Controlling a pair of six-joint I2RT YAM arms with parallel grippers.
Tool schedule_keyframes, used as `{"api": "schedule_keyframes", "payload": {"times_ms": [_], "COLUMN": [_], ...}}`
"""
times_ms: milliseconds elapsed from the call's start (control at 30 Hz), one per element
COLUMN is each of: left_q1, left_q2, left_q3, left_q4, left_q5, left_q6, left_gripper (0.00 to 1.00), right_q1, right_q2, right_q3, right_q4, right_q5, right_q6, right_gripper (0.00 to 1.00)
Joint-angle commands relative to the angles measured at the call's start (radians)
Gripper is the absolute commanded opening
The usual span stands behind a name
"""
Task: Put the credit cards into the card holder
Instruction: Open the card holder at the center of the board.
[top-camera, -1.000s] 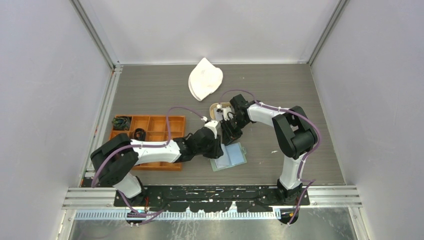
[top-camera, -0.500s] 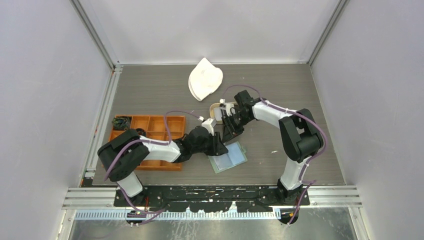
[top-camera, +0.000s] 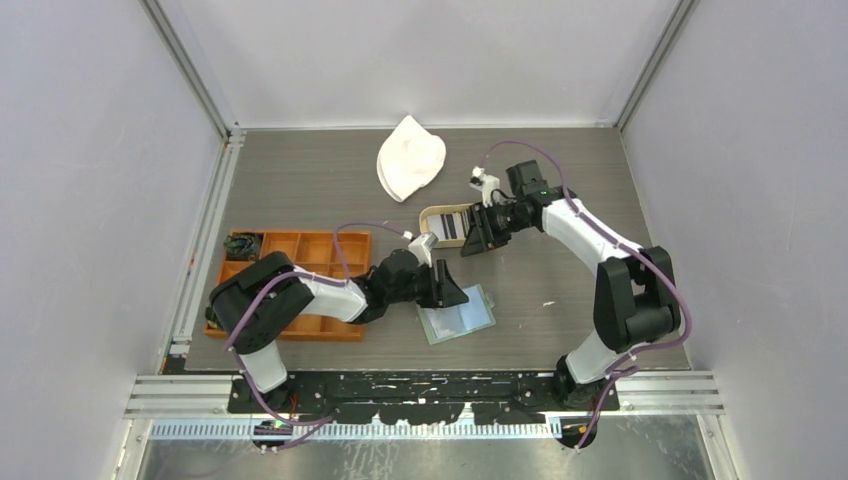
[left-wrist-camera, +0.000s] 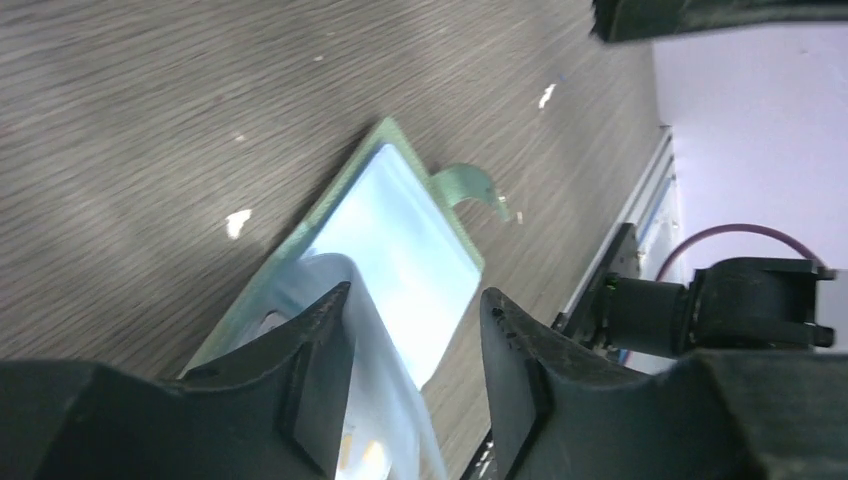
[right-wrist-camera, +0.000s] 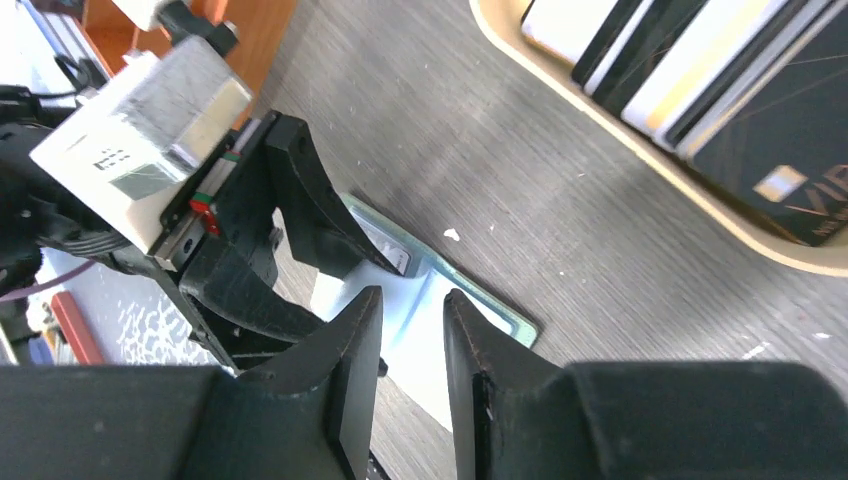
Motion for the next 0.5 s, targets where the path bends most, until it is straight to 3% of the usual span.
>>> {"api": "schedule_keyframes", "payload": {"times_ms": [0,233,467], "left_q1": [0.001,-0.008,-0.019], "left_q2": [0.026,0.106,0.090], "left_q3": [0.065,0.094,0.085], "left_q4": [0.120,0.207,0.196], "left_q5": [0.079,0.128,0.091], "left_q6": [-0.034,-0.090,-0.055], "left_gripper": [0.51,0.58,0.57], "right_q1": [-0.044,-0.071,-0.082], "right_q2": [-0.085,-0.129,-0.186], "right_q3": [-0.008,-0.025,-0.041], "right_q4": [0.045,0.068,0.079], "right_q5": [-0.049,-0.080,-0.103], "right_q6": [-0.006,-0.002,-0.036], "right_gripper": [0.35,0.35,0.35]}}
